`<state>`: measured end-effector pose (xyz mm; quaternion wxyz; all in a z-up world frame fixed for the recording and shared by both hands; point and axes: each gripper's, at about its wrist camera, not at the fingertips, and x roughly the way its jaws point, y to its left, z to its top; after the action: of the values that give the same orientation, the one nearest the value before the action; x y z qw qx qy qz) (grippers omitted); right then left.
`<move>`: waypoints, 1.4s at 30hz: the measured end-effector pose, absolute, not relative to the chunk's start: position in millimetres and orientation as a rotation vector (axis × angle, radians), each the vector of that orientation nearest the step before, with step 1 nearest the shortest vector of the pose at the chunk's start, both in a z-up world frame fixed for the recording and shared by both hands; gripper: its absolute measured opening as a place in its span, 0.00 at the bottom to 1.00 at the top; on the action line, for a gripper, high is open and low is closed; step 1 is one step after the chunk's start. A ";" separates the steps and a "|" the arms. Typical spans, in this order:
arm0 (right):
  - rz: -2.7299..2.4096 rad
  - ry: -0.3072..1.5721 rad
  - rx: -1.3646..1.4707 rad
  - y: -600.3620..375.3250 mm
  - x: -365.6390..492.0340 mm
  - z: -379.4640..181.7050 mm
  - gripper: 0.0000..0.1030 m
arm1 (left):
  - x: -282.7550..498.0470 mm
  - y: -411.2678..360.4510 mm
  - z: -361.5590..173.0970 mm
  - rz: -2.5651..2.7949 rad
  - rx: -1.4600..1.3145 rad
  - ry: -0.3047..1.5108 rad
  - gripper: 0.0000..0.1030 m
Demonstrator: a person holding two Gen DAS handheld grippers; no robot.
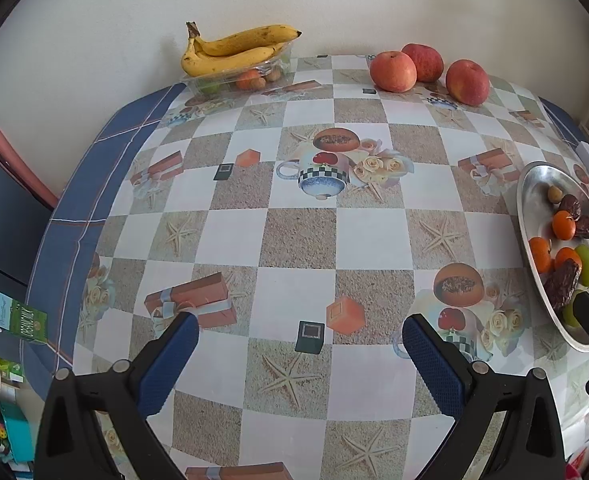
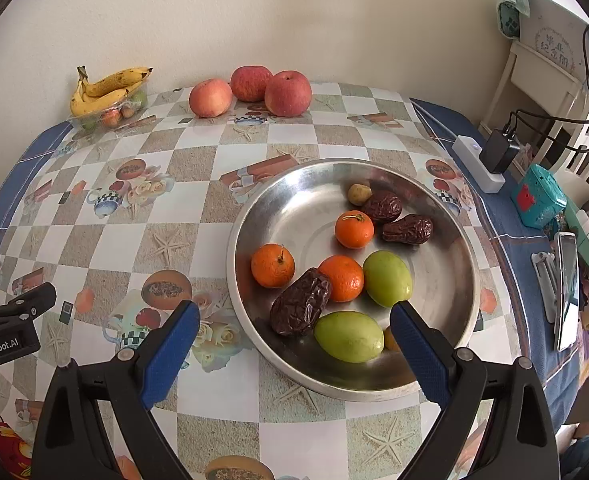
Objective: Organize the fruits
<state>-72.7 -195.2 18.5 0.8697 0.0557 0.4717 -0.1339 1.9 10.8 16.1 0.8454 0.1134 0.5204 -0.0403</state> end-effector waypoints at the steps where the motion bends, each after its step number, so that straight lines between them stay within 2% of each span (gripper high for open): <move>1: -0.280 0.987 0.117 -195.2 -72.6 18.4 0.93 | 2.0 10.8 16.1 -0.085 0.239 1.098 1.00; 42: -0.279 1.000 0.120 -195.4 -72.6 15.7 0.93 | 2.0 9.5 12.5 -0.090 0.243 1.117 1.00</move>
<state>-72.6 -195.4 15.7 0.8666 0.0571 0.4776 -0.1333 2.0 9.5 12.5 0.8402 0.1147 0.5282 -0.0427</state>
